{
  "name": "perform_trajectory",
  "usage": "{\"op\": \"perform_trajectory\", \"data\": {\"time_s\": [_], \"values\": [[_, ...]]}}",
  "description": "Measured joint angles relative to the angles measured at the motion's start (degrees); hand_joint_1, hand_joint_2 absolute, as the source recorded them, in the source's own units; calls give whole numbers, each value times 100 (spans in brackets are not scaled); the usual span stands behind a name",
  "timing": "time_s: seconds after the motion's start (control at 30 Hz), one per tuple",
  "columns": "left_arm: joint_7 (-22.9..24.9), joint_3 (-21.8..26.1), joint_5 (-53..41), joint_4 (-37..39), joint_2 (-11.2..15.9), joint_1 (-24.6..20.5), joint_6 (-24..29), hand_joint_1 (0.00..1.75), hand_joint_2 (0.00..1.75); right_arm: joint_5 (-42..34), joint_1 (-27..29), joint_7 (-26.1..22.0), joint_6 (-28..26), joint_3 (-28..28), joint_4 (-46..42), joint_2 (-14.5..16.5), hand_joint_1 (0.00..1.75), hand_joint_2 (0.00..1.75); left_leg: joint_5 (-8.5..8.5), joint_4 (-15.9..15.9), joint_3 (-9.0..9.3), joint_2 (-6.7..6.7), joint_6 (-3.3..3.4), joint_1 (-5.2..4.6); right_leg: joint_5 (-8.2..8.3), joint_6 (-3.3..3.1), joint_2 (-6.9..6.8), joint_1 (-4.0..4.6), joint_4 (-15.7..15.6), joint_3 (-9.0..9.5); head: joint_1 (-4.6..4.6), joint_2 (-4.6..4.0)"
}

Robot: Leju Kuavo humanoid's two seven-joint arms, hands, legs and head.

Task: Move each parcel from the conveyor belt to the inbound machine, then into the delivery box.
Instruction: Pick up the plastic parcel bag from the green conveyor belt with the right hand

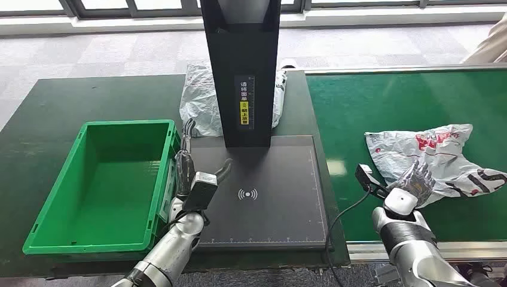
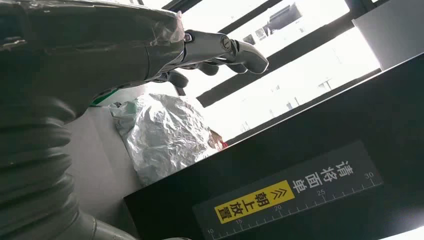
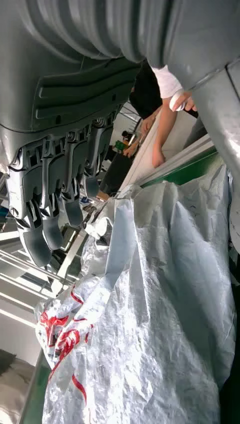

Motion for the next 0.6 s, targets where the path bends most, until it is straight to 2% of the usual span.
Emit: {"op": "perform_trajectory", "data": {"time_s": [0.37, 0.43, 0.47, 0.57, 0.6], "values": [[0, 0, 5, 0, 0, 0, 0, 0, 175, 0, 23, 4, 78, 0, 48, -14, 0, 175, 0, 0, 0, 0, 0, 0, 0, 0, 0, 0, 0, 0, 0, 0], [0, 0, 8, 1, 0, 0, -4, 0, 175, 0, 23, 7, 221, 0, 61, -17, 0, 175, 0, 0, 1, 0, 0, 0, 0, 0, 0, 0, 0, 0, 0, 1], [0, 0, 15, 1, 0, 0, -15, 0, 175, 0, 24, 11, 373, 0, 69, -22, 20, 175, 0, 0, 1, 0, 0, 0, 0, 0, 0, 0, -1, 0, 0, 0], [0, 0, 52, 21, -3, -8, -56, 0, 175, 0, 63, 52, 886, 0, 107, -66, 151, 175, 0, 0, 0, -1, 0, 0, 0, 0, -1, 0, -1, 0, 0, 2], [0, 0, 61, 33, -4, -13, -69, 0, 175, 0, 83, 77, 985, 0, 119, -86, 175, 175, 0, 0, 0, -1, 0, 0, 0, 0, -1, -1, -1, 0, 0, 2]]}}
